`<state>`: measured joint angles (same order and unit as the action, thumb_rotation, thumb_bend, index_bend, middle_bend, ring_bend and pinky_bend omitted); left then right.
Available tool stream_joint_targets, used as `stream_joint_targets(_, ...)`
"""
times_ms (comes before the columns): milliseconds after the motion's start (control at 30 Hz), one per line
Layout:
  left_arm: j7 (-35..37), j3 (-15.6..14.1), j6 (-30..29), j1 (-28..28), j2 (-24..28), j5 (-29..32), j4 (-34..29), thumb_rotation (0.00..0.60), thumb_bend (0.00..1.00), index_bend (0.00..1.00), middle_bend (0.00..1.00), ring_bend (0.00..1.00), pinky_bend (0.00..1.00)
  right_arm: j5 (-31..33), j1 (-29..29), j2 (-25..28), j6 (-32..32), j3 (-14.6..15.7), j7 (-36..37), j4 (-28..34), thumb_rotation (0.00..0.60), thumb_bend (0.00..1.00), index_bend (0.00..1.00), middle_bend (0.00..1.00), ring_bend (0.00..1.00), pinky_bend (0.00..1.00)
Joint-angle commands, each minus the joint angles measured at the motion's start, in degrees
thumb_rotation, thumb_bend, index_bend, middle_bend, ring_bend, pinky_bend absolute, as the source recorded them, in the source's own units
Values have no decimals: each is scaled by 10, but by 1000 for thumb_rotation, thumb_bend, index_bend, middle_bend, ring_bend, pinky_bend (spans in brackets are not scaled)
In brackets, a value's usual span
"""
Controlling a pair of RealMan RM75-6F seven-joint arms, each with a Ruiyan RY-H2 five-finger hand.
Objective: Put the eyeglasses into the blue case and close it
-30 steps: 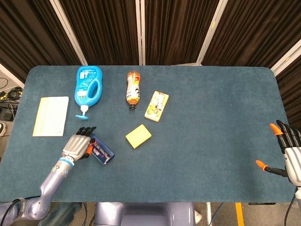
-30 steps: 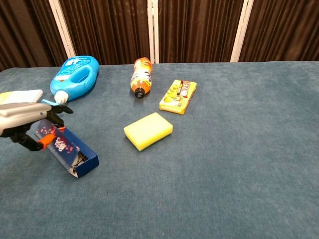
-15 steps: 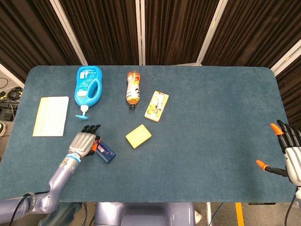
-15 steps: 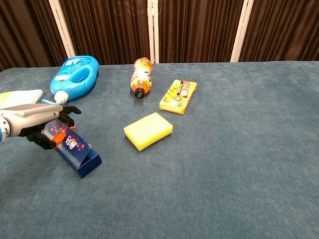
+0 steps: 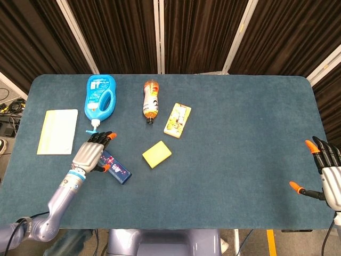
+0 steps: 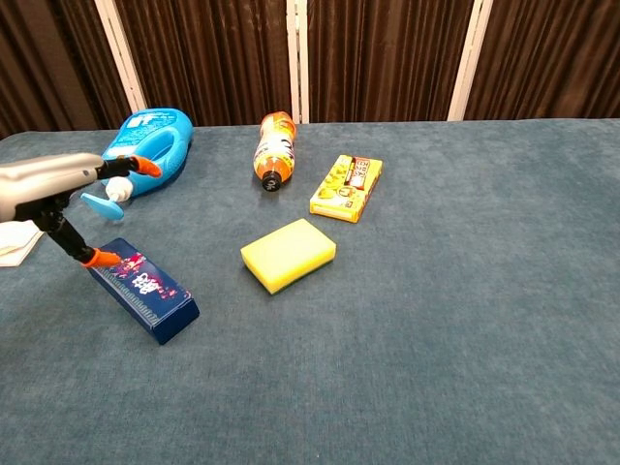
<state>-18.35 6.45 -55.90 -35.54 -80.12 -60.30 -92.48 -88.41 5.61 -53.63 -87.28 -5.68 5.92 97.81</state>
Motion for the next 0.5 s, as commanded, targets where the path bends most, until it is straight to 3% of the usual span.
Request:
stream_joint_targets(33,-12,-15,29,-6,22,5,-13,600,135,0,0,0,0,0,0,0,0,0,0,0,600,0,0,0,0,0)
stream_joint_targets(167,-36,-34,62,-17,30,22,-10,600,62,0,0,0,0,1,0,0,0,0,1,0,600,0,0,0,0,0)
stream_joint_targets(500,-53,-48,76,-34,-15,7,47,600,72,37,0,0,0,3,2,-2,5,0,-5,-1,600,0,0,0,0,0)
